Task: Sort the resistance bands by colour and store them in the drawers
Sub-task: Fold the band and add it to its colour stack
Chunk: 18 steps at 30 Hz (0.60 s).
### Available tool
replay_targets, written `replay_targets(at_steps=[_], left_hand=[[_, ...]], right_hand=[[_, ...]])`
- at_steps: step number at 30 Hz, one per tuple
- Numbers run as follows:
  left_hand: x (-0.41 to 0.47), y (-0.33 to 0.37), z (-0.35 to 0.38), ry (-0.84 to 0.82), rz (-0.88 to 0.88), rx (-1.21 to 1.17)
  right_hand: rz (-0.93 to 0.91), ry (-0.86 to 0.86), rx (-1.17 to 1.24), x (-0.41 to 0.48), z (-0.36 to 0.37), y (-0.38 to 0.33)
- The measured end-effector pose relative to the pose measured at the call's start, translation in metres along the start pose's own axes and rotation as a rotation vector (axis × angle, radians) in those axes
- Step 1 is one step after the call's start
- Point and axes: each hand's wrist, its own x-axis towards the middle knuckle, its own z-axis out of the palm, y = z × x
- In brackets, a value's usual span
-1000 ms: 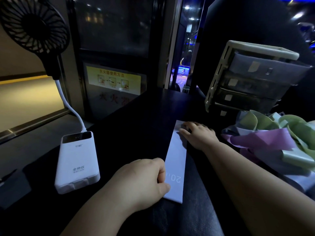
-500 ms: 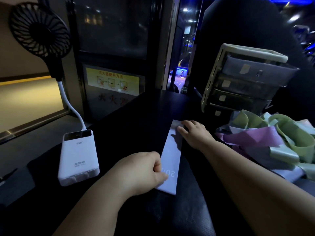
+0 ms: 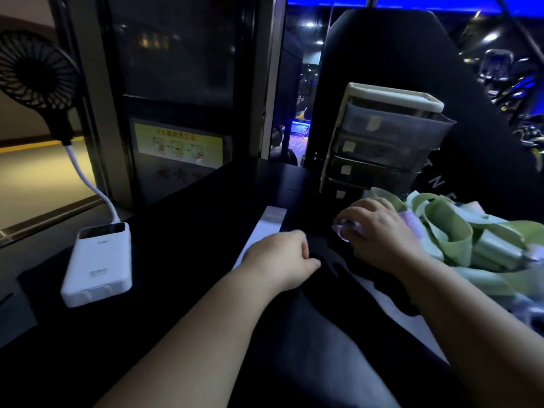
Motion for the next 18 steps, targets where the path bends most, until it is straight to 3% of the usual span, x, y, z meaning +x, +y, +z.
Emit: replay_targets(at_steps=[4, 11, 18], left_hand=[[0.028, 0.045, 0.017, -0.020, 0.023, -0.037], [0.064, 0.111, 0.041, 0.042, 0.090, -0.066], [0.081, 0.166, 0.068, 0.250, 0.261, -0.164]], right_hand=[[0.100, 0.102, -0.062, -0.021, -0.019, 0.030], [0.297, 0.191, 0.063, -0.042, -0.035, 0.062], [0.585, 0.359, 0.194, -0.061, -0.058, 0.102]])
